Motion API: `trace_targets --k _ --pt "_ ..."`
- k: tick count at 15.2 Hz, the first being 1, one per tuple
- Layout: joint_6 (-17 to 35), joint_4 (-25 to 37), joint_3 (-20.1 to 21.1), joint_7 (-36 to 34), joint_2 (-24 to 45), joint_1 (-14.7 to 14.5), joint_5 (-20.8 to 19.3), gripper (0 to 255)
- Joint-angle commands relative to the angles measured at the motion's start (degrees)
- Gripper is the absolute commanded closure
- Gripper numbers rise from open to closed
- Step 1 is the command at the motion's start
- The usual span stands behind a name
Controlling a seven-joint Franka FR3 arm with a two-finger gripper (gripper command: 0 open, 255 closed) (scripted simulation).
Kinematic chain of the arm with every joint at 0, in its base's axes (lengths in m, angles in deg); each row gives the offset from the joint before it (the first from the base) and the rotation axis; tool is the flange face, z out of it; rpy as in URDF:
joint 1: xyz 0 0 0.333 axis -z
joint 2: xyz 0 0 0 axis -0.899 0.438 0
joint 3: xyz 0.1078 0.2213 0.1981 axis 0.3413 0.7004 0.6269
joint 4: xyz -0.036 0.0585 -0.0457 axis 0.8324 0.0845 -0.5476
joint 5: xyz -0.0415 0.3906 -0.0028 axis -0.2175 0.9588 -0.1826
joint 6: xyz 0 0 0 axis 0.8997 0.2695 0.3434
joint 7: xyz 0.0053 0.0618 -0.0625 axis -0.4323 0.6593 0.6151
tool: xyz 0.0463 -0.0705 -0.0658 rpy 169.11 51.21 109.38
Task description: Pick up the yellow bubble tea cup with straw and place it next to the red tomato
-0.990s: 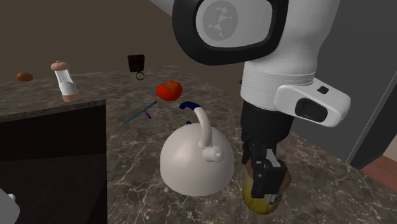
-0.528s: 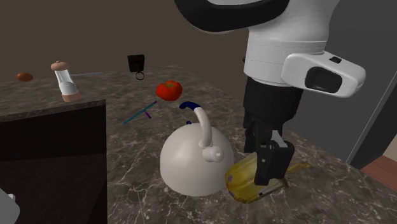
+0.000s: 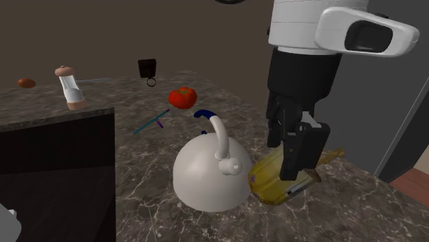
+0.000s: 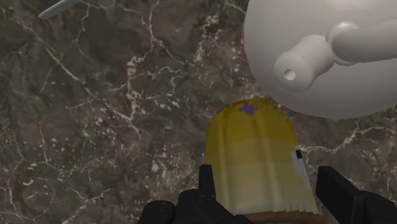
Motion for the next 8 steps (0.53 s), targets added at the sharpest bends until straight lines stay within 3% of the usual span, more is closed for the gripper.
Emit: trace_targets --k 1,8 --pt "-1.22 0.64 0.04 -0.14 -0.59 -0.08 -0.03 255" --pt "-6.23 4.58 0.02 -0.2 -1.66 -0.08 -0.07 255"
